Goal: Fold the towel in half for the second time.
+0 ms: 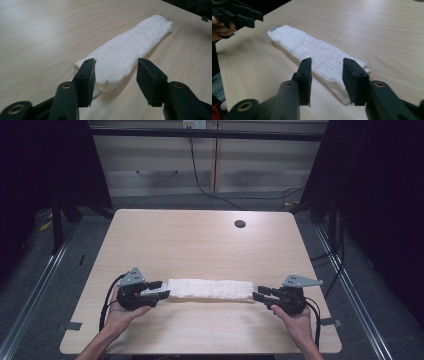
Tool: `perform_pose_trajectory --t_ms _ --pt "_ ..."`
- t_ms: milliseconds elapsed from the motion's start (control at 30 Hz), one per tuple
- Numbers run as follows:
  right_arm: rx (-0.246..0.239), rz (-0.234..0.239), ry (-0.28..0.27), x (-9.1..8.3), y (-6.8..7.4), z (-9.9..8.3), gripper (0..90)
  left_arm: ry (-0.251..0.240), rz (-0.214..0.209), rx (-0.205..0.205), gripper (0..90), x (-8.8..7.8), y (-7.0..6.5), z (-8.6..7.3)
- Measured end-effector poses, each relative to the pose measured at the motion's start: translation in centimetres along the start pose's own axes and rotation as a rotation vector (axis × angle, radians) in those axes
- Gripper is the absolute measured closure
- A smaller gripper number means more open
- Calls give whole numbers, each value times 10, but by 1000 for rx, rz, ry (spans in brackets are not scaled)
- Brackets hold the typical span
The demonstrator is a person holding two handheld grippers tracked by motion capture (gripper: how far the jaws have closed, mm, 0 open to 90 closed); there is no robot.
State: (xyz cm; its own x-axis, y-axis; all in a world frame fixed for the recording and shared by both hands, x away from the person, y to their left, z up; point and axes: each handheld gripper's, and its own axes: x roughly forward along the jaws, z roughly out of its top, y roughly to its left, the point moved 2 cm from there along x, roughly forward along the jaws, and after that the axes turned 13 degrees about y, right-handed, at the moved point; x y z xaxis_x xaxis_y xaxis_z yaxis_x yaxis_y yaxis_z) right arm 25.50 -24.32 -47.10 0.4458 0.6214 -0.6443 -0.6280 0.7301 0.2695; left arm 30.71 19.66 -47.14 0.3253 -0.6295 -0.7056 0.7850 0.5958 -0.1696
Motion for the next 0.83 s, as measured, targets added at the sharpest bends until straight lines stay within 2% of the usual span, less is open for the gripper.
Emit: perform_pose_trajectory --t_ms 133,167,333,400,467,500,533,567,600,633,700,833 --pt "23 -39 -28 -14 0 -5 475 18 60 -89 398 -17 9 -6" --pt "29 -56 -34 -17 -1 -7 448 21 72 -93 381 -20 10 -7" --pt "66 -93 -75 -33 -10 -17 350 9 50 -123 277 -32 20 -21" --pt "76 -138 -103 -40 -12 -22 330 10 88 -128 261 -33 26 -24" --pt "72 -162 -88 -43 -15 -26 317 9 97 -142 254 -35 30 -29" --pt "77 -181 -105 -44 -17 -27 310 14 114 -138 255 -35 30 -32" --pt "87 -184 -112 -45 -19 -28 307 11 117 -141 251 -36 31 -36" --pt "94 -200 -105 -45 -21 -30 304 7 100 -150 245 -36 32 -39" --pt "99 -242 -105 -45 -22 -31 292 5 96 -153 232 -38 34 -42" --pt "99 -264 -101 -45 -22 -33 283 -2 97 -157 219 -40 36 -44" --pt "119 -231 -83 -43 -25 -36 275 -23 99 -165 190 -44 40 -48" --pt "128 -244 -68 -40 -28 -40 267 -30 76 -149 176 -45 42 -53"
